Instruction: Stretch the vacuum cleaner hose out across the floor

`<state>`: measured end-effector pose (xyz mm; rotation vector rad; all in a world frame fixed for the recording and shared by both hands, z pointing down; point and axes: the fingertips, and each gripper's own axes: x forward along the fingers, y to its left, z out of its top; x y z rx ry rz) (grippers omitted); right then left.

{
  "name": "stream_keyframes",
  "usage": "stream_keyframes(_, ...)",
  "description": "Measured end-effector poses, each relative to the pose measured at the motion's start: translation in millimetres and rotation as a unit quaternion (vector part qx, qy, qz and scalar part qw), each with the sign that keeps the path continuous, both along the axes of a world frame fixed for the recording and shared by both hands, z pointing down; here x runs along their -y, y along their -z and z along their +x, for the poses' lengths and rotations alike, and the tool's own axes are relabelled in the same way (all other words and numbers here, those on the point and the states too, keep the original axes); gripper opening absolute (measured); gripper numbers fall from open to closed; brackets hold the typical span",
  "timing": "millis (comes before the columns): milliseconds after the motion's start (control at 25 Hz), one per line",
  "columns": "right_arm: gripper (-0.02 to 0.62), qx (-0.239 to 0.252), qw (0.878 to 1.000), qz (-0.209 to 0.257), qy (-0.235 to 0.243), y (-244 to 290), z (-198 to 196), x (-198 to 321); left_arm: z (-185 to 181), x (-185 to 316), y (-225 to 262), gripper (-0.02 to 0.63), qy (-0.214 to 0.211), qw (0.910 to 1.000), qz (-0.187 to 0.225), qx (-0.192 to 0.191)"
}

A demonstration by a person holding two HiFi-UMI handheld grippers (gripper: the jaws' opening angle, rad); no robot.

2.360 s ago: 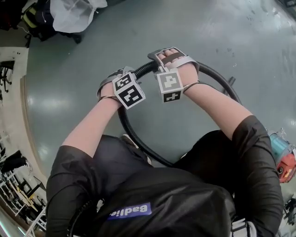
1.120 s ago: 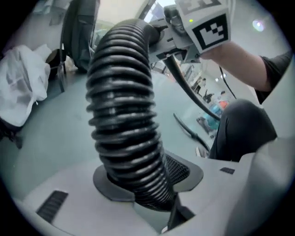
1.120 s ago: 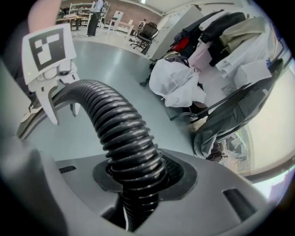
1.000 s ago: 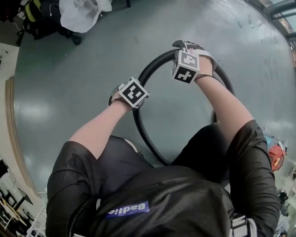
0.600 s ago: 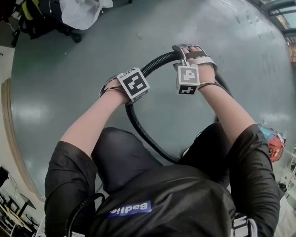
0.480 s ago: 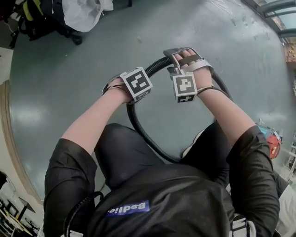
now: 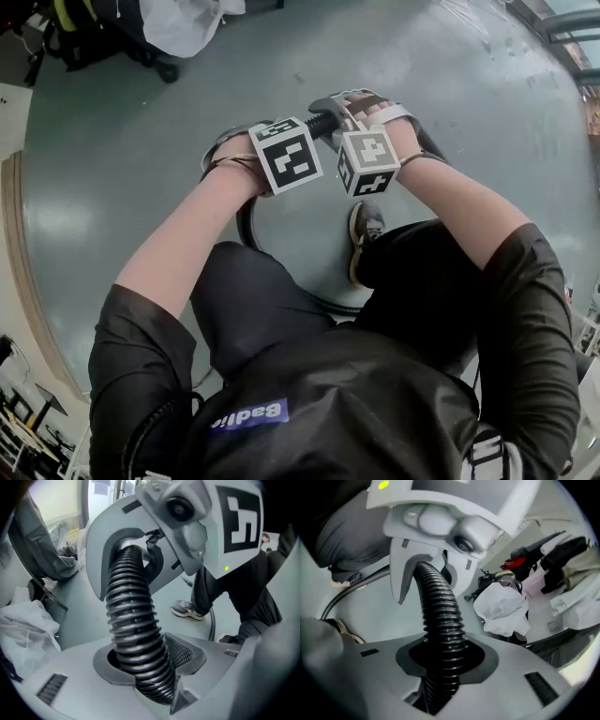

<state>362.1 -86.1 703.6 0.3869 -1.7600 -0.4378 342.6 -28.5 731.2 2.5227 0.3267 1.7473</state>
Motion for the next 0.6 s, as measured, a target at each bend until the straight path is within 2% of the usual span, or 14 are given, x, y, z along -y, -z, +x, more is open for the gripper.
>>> stream_keyframes(80, 0.123, 0.024, 0.999, -0.025, -0.026, -6, 2, 15, 4, 16, -8, 0.215, 0.038, 0.9986, 0.028, -0.023)
stream_keyframes(120, 0.123, 0.032, 0.998, -0.032, -0.037, -8, 3, 23, 2, 26, -12, 0.301, 0.063, 0.9964, 0.047, -0.034)
stream_keyframes(160, 0.123, 0.041, 0.997, -0.037, -0.051, -10, 4, 32, -3, 36, -16, 0.351, 0.089, 0.9930, 0.065, -0.043)
stream_keyframes(320, 0.124, 0.095, 0.985, -0.066, -0.126, -13, 22, 64, -31, 57, -31, 0.405, 0.198, 0.9744, 0.084, -0.064)
stream_keyframes(440, 0.126, 0.138, 0.970, -0.089, -0.178, -12, 42, 89, -40, 79, -41, 0.425, 0.265, 0.9554, 0.108, -0.073)
stream_keyframes(520, 0.126, 0.171, 0.956, -0.109, -0.212, -13, 54, 99, -52, 92, -50, 0.426, 0.303, 0.9420, 0.132, -0.060)
stream_keyframes(600, 0.126, 0.199, 0.944, -0.124, -0.230, -16, 66, 110, -72, 103, -68, 0.426, 0.335, 0.9295, 0.152, -0.029)
